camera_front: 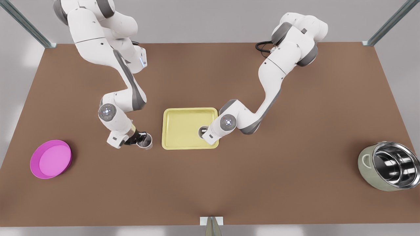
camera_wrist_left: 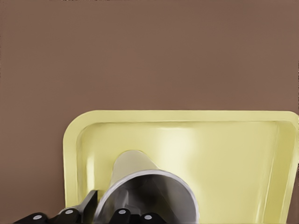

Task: Use both arms to respectively pick up the white IKEA cups from the middle-left and middle-right positions, then place the white IKEA cups onto the middle-middle tray, ensuring that the cups remain upright and do not tip over

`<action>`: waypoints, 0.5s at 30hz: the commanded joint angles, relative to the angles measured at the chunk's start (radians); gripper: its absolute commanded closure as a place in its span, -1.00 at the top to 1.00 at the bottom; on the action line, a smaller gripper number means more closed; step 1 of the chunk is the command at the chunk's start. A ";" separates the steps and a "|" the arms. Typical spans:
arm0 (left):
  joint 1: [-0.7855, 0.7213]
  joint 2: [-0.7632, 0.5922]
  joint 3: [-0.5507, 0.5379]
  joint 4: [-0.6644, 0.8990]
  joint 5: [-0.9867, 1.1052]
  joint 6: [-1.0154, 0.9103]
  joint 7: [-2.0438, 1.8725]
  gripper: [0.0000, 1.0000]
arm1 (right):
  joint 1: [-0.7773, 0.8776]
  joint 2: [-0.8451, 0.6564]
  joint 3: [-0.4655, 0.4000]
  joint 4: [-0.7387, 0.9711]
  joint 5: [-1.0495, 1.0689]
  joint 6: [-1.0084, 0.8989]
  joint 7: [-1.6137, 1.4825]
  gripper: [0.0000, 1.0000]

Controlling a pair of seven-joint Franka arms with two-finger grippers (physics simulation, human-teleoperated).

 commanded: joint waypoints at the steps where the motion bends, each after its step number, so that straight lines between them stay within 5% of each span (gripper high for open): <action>1: 0.003 -0.001 0.000 -0.002 0.007 0.026 -0.255 0.65 | 0.073 0.006 0.001 0.024 -0.004 0.007 -0.030 -0.57; 8: 0.014 -0.003 0.000 -0.010 0.005 0.020 -0.255 0.86 | 0.112 -0.009 0.146 -0.044 -0.001 -0.004 -0.030 -0.57; 15: 0.017 -0.006 0.000 -0.010 0.005 0.016 -0.256 1.00 | 0.099 0.023 0.153 -0.065 -0.003 0.007 -0.032 -0.57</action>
